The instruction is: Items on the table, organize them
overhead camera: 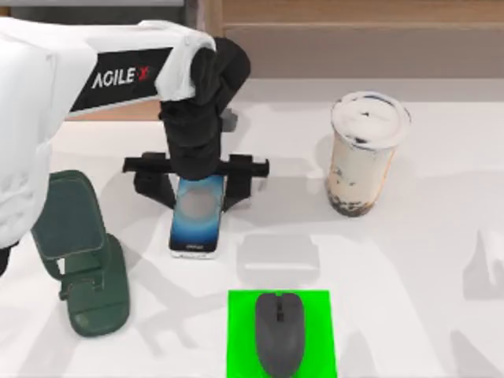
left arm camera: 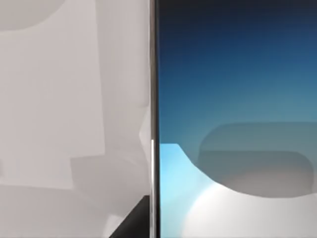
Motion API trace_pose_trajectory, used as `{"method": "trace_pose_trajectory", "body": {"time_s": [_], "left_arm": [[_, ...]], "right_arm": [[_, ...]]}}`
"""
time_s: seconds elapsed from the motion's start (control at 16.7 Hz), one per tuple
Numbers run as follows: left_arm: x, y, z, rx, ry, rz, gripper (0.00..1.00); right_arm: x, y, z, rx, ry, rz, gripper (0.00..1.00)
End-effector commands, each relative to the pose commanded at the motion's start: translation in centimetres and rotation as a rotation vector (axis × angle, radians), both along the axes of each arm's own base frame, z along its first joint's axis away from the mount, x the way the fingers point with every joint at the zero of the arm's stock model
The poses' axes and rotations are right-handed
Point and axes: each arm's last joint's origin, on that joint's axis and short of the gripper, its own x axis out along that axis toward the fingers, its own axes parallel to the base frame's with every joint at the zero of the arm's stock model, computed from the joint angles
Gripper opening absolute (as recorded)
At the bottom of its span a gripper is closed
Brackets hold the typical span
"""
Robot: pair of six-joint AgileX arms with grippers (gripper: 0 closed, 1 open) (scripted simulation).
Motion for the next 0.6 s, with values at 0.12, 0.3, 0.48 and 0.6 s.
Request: {"method": "trace_pose_trajectory", "body": {"time_s": [0.12, 0.3, 0.48, 0.6], "left_arm": [[-0.1, 0.0, 1.1, -0.004, -0.016, -0.006, 0.00], [-0.1, -0.1, 2.0, -0.004, -0.016, -0.006, 0.00], [-0.1, -0.1, 3.1, -0.003, -0.015, -0.006, 0.00], [-0.1, 0.0, 3.9, -0.003, -0.014, -0.006, 0.00]], "right_arm": [[0.0, 0.0, 0.0, 0.000, 0.000, 0.000, 1.00], [0.0, 0.0, 0.0, 0.000, 0.000, 0.000, 1.00], [0.0, 0.0, 0.0, 0.000, 0.000, 0.000, 1.00], [0.0, 0.0, 0.0, 0.000, 0.000, 0.000, 1.00]]}}
